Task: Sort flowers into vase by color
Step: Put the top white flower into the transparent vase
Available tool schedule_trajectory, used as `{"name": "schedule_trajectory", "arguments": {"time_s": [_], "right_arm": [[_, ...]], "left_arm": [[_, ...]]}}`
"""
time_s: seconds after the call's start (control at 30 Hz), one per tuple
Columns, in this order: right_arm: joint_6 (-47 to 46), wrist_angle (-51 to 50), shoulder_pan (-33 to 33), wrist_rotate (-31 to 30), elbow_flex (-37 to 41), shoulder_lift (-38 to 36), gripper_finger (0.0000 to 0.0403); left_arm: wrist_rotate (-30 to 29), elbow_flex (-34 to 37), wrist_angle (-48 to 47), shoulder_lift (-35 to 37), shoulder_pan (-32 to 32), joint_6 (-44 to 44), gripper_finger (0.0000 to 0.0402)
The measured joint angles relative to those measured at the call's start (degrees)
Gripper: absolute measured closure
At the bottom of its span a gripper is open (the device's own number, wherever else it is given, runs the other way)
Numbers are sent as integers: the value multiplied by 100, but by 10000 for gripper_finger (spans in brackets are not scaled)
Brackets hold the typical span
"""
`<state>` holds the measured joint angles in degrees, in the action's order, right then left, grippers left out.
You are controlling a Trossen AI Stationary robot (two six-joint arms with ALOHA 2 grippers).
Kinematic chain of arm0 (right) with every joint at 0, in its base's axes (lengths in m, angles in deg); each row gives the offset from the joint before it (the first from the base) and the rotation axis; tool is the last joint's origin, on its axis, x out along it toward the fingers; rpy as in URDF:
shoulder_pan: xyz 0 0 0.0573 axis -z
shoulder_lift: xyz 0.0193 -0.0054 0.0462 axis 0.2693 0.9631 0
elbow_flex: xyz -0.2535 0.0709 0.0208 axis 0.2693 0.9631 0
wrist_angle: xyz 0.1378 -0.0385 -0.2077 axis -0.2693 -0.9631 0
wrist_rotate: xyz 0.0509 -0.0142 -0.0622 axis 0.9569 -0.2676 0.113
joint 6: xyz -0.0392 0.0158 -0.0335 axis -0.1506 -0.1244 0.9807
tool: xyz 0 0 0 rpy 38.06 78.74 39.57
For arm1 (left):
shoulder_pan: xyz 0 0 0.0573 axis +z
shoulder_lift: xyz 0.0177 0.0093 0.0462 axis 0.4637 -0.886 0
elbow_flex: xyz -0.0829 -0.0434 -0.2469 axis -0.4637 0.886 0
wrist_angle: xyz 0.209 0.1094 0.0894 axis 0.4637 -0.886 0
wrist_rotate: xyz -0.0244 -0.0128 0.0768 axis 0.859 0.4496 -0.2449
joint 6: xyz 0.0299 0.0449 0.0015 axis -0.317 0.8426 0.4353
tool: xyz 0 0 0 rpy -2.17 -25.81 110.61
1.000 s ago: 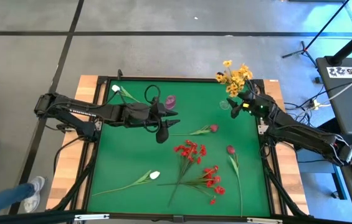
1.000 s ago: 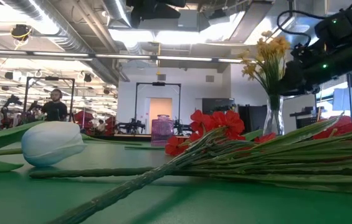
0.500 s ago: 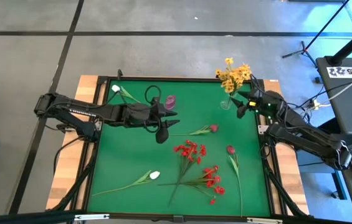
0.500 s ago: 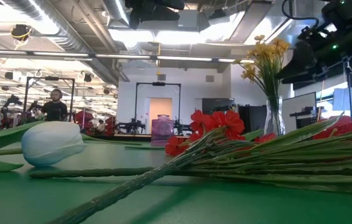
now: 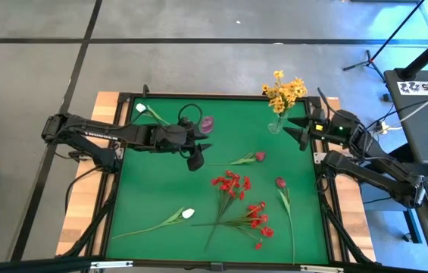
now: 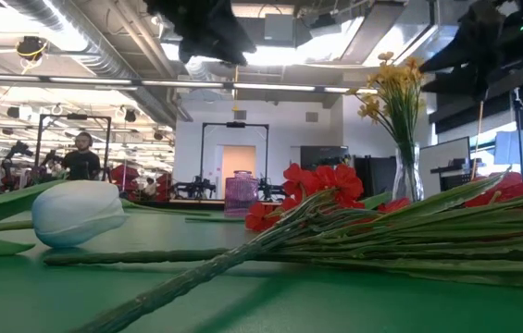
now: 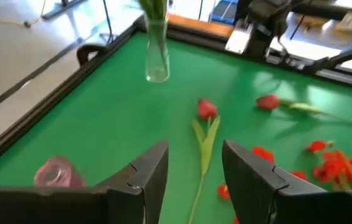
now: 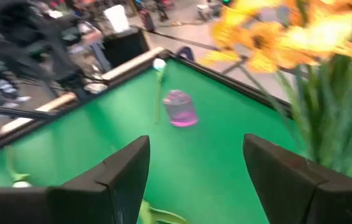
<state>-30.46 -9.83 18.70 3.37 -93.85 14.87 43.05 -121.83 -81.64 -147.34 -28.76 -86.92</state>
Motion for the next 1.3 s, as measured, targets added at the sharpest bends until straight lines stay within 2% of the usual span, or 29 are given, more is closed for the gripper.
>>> {"name": "schedule_trajectory", "arguments": {"time_s": [0.27,0.47,0.7,0.93,1.3], "right_arm": [[-410,140,-837,-265,-4,-535,146],[-448,580,-1618,-491,-4,-527,146],[-373,1122,-2599,-1120,-7,-99,146],[-371,1376,-3693,-1945,-7,626,146],[-223,1823,-5345,-3633,-4,1779,146]], "left_arm": [[-18,0,-966,0,264,-281,256],[-14,0,-1709,0,495,-573,256],[37,0,-2178,-5,695,-718,256],[18,44,-2381,-60,836,-713,256],[344,846,-2361,-70,1421,-850,256]]}}
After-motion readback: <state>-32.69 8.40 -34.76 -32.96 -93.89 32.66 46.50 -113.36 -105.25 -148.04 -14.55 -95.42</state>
